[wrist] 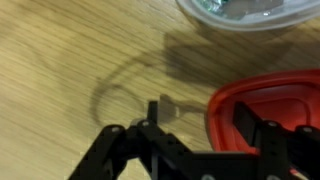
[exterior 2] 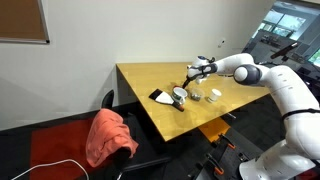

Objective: Open the Tupperware, pour the sweets into it, then close the kid

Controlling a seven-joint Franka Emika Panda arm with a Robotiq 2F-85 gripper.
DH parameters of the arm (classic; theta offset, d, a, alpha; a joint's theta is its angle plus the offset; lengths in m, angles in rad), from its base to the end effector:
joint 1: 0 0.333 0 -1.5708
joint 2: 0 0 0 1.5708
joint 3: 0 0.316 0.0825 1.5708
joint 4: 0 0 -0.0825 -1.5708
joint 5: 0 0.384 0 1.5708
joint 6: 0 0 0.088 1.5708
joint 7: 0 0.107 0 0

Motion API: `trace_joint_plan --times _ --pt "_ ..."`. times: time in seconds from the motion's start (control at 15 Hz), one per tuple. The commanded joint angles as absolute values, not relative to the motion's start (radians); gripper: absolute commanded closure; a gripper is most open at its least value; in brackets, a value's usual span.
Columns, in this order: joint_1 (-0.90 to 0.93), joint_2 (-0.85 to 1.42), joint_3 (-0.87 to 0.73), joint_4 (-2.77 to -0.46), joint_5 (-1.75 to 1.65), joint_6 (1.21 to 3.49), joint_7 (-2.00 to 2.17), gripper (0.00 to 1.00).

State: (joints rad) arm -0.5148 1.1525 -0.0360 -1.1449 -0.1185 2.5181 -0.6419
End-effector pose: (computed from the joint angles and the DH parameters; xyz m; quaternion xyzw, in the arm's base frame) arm 0.6643 -0.3961 0.1076 0.9872 0.1014 0.0602 0.1071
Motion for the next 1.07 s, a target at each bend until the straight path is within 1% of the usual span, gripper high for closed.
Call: trace_joint_plan --times 0.0,0.27,0.4,0.47,0.53,0.67,0.8,0.87,0.93,1.0 --pt "-0.532 1.19 -0.01 -1.068 -0.077 2.437 -0.669 0.23" --pt "-0.536 1.218 -0.006 -1.026 -0.058 2.396 -0.666 0.27" --pt "-0.536 1.23 -0.007 -1.003 -0.053 2.381 -0.664 0.33" --pt "-0.535 1.236 -0.008 -0.993 -0.05 2.373 -0.662 0.43" --pt "-0.535 1.241 -0.008 -0.982 -0.046 2.363 -0.661 0.59" --pt "-0.534 1.251 -0.008 -0.964 -0.041 2.347 -0.661 0.71" --pt "-0.533 1.262 -0.007 -0.947 -0.036 2.336 -0.66 0.8" --pt "-0.532 1.267 -0.008 -0.938 -0.035 2.334 -0.66 0.82" --pt "-0.533 1.271 -0.008 -0.93 -0.035 2.332 -0.661 0.87" --pt "-0.532 1.275 -0.008 -0.926 -0.035 2.329 -0.66 0.83"
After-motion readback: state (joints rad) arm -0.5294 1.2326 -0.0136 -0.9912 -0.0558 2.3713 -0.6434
